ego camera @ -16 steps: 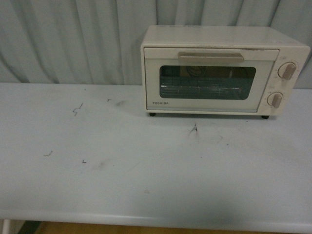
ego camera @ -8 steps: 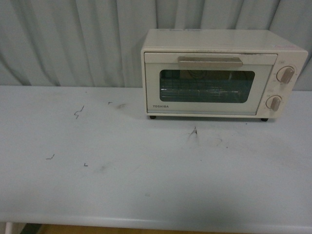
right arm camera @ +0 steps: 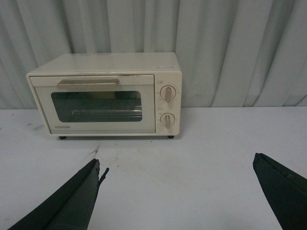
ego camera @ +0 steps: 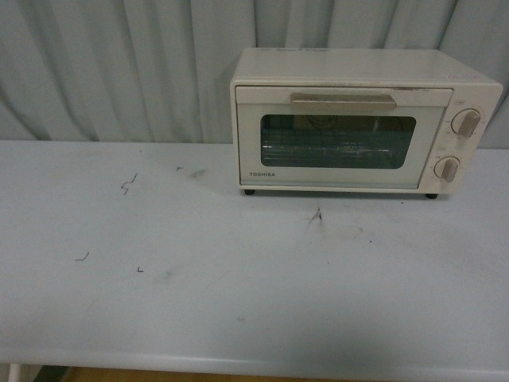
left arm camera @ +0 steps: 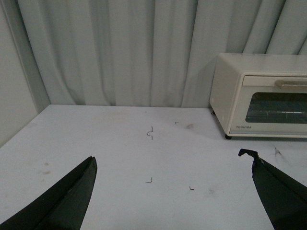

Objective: Open oven

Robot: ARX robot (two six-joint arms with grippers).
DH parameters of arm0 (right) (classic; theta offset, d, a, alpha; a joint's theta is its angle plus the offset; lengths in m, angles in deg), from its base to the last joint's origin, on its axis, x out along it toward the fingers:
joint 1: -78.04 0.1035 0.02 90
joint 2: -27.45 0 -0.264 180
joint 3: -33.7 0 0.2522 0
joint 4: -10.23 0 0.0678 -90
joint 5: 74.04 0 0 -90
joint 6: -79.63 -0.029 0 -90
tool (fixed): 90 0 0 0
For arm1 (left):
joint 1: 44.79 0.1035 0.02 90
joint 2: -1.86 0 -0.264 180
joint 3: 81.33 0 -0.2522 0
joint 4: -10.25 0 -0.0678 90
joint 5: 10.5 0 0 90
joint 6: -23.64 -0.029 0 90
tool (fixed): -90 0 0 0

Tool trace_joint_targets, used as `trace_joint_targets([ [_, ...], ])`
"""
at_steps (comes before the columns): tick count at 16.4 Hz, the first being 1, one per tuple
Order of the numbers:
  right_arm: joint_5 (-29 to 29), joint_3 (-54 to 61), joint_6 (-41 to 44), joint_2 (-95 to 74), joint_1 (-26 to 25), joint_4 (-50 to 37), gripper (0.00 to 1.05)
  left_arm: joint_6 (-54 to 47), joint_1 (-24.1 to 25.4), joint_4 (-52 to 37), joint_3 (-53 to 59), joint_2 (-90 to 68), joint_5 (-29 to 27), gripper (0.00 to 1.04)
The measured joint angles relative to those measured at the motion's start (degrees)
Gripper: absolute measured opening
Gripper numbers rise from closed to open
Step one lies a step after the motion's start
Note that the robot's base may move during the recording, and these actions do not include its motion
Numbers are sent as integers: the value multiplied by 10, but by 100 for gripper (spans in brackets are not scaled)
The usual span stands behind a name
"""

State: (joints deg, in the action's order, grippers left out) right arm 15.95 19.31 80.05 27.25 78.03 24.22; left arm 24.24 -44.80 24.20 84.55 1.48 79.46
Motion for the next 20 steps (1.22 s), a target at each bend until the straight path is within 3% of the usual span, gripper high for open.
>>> trace_joint_targets([
  [20, 0, 0, 0, 0, 0, 0, 98, 0, 0, 0, 0, 0, 0, 98],
])
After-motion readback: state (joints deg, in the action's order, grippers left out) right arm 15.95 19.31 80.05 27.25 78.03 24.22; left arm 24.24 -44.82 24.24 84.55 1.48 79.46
